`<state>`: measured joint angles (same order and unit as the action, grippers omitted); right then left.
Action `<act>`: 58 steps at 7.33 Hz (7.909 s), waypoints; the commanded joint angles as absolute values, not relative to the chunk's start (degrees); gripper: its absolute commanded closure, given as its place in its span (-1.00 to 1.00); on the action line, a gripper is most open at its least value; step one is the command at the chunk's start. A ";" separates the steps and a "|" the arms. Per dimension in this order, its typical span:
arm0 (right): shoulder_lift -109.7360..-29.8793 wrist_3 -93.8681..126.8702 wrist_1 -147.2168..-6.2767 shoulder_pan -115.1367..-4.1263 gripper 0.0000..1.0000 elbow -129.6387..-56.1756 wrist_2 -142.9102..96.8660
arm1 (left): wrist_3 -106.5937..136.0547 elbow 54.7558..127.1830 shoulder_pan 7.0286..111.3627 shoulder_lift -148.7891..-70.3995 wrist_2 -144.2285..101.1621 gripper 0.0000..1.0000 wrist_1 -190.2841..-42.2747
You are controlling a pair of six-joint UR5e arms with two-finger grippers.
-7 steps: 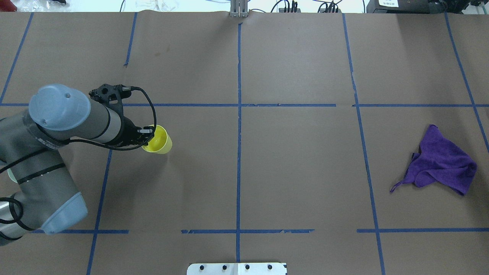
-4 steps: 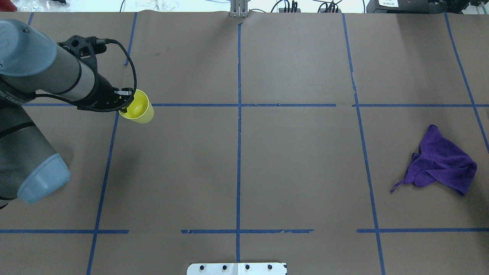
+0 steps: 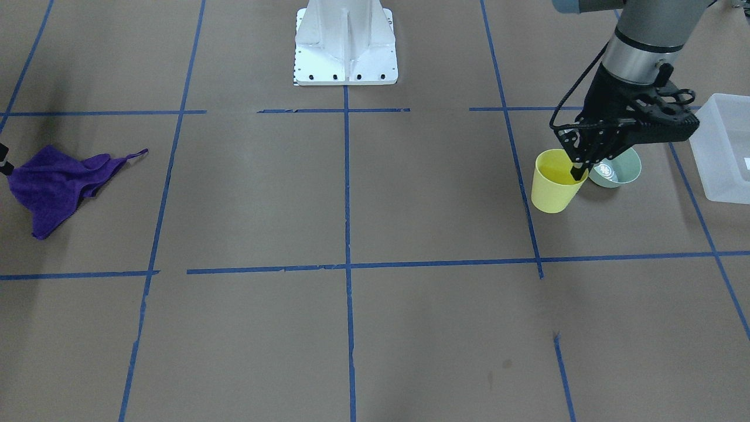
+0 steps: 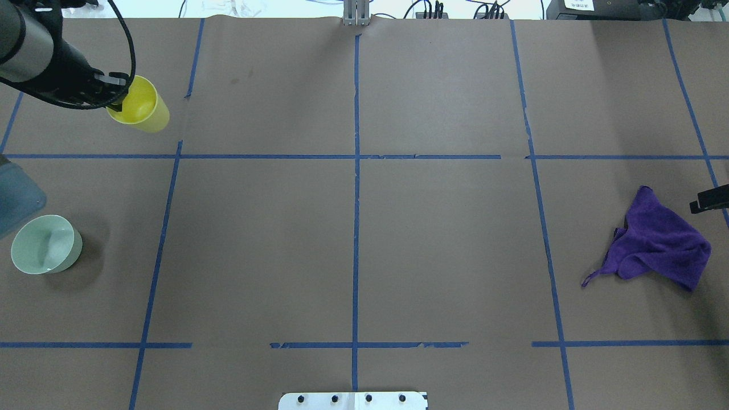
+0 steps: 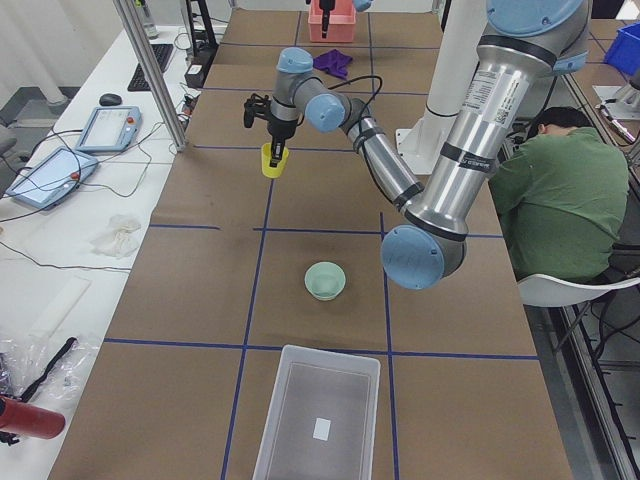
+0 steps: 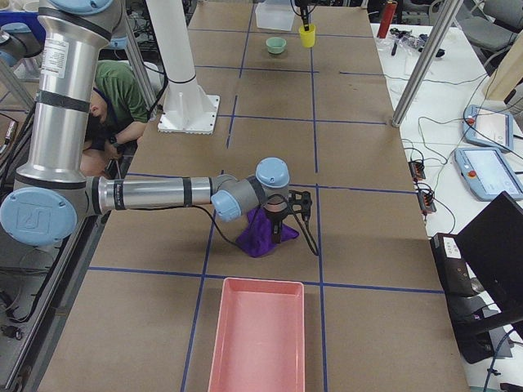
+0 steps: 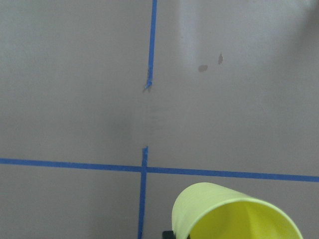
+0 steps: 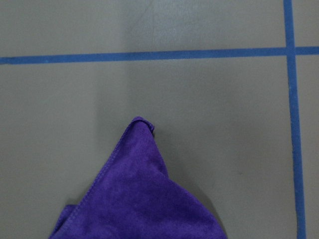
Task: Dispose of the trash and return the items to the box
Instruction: 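Lift the yellow cup toward the robot while the right gripper reaches the purple cloth, then pinch the purple cloth's corner with the right gripper, then carry cloth to pink bin while left gripper lowers cup into white bin, then drop the cloth into the pink bin while the left gripper reaches the bowl, then grasp the rim of the pale green bowl with the left gripper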
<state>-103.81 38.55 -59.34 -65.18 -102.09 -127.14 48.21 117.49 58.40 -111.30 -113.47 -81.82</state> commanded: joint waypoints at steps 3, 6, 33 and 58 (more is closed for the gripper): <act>-104.06 40.43 -53.88 -57.75 -1.00 -96.50 -122.34 | 23.18 113.32 72.73 -109.51 -117.76 1.00 -78.49; -104.06 40.08 -53.96 -56.43 0.33 -94.84 -122.69 | 9.70 106.63 80.84 -109.95 -119.00 1.00 -78.84; -101.16 -7.11 -101.60 -98.61 1.00 -119.10 -135.97 | -7.64 79.06 85.78 -82.88 -136.58 -1.00 -116.99; -98.26 -9.77 -97.12 -101.35 -1.00 -105.82 -135.00 | 57.12 89.65 50.54 -73.65 -115.75 1.00 -158.91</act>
